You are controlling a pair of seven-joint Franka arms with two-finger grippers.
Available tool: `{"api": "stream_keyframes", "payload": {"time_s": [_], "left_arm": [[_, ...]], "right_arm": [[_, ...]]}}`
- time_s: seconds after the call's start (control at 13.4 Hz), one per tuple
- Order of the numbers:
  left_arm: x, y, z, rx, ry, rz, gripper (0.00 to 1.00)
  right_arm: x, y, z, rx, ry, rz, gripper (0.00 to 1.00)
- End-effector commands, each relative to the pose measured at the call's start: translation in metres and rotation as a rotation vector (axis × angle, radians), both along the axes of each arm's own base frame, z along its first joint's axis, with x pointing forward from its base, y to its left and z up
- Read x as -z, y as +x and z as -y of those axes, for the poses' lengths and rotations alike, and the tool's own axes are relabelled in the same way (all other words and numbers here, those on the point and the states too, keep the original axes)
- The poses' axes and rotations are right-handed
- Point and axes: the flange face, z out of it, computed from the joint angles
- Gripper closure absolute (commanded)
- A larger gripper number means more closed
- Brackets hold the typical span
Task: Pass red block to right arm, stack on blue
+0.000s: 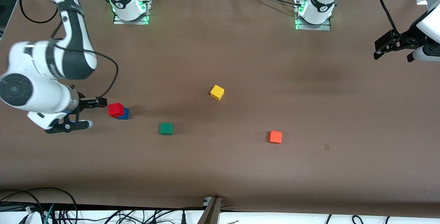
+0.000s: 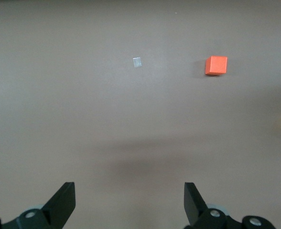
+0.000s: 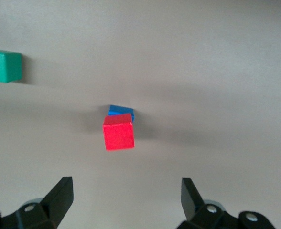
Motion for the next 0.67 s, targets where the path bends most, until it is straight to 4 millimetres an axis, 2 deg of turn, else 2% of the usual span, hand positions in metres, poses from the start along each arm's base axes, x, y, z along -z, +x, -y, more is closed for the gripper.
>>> {"api": "stream_keyframes", "payload": {"time_s": [0.0, 0.07, 0.22, 0.37, 0.45, 0.52, 0.6], "left_arm": [[-0.008, 0.002, -0.001, -0.011, -0.006, 0.015, 0.00], [-0.008, 0.002, -0.001, -0.009, -0.006, 0.015, 0.00], [-0.008, 0.002, -0.003, -0.015, -0.007, 0.015, 0.00], [-0.012, 0.002, -0.004, -0.012, -0.011, 0.024, 0.00], [-0.015, 0.002, -0.002, -0.010, -0.013, 0.031, 0.00], [-0.020, 0.001, 0.000, -0.001, -0.015, 0.042, 0.00], [-0.021, 0.001, 0.003, 0.006, -0.010, 0.042, 0.00]], "right_arm": [[-0.054, -0.005, 0.011, -0.038, 0.032, -0.014, 0.00], [-0.085, -0.015, 0.011, -0.029, 0.059, 0.003, 0.00], [-0.129, -0.038, 0.013, -0.023, 0.076, 0.020, 0.00], [-0.148, -0.071, 0.027, -0.006, 0.081, 0.000, 0.00], [-0.149, -0.087, 0.032, 0.003, 0.093, -0.006, 0.00], [-0.161, -0.100, 0.029, -0.009, 0.101, 0.009, 0.00], [-0.171, -0.111, 0.011, -0.050, 0.105, 0.017, 0.00]]}}
